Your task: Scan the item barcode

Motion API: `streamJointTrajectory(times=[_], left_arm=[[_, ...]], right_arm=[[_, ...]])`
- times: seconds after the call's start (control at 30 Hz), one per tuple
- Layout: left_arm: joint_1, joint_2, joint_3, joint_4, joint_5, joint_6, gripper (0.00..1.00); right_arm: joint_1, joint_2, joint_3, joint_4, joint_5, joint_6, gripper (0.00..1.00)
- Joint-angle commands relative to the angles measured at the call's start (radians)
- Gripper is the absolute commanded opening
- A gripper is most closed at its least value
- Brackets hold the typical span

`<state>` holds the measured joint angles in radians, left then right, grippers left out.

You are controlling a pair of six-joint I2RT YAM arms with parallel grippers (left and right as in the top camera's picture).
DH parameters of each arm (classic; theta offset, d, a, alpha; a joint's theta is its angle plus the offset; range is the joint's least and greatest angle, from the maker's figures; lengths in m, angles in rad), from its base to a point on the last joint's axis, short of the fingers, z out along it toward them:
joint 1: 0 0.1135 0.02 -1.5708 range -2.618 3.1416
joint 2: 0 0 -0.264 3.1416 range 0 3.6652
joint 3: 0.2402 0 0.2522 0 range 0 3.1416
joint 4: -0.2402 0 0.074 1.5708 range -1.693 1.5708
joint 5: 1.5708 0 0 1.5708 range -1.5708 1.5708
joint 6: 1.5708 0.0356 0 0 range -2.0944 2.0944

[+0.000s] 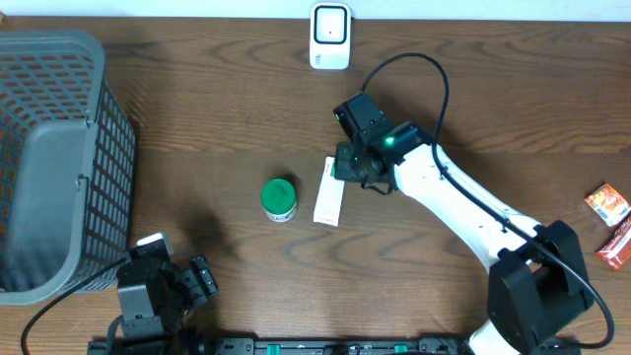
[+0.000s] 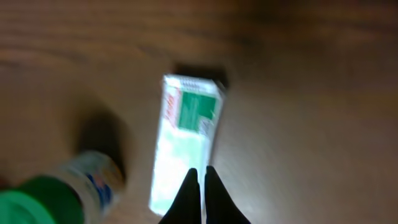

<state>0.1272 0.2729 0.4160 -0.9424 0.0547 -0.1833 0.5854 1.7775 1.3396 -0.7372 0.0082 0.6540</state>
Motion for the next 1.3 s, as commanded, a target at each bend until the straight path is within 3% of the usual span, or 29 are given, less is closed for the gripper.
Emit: streamJointTrajectory(times=[0.0,0.33,0.53,0.77,0.93,1.27], left_arm=[[0.000,-0.002,0.006,-0.003,0.008,0.006,0.86],[0.000,-0.002,0.006,-0.003,0.008,0.006,0.86],[0.001,-0.002,0.006,-0.003,0.008,0.005,0.86],[0.000,-0.002,0.006,-0.003,0.008,0.006,0.86],[0.000,-0.002,0.006,-0.003,0.008,0.006,0.86],[0.000,-0.002,0.006,-0.003,0.008,0.006,0.86]], right_arm=[[0.000,0.010,0.002,0.082,-0.006,-0.024,0.01],[0.013,0.150,0.003,0.408,-0.174,0.050,0.01],[0.016,0.274,0.052,0.454,-0.171,0.060,0.01],[0.014,0.340,0.096,0.434,-0.137,0.056,0.01],[0.009,0.340,0.106,0.298,0.000,0.051,0.01],[-0.027,0.332,0.106,0.095,0.094,0.003,0.01]])
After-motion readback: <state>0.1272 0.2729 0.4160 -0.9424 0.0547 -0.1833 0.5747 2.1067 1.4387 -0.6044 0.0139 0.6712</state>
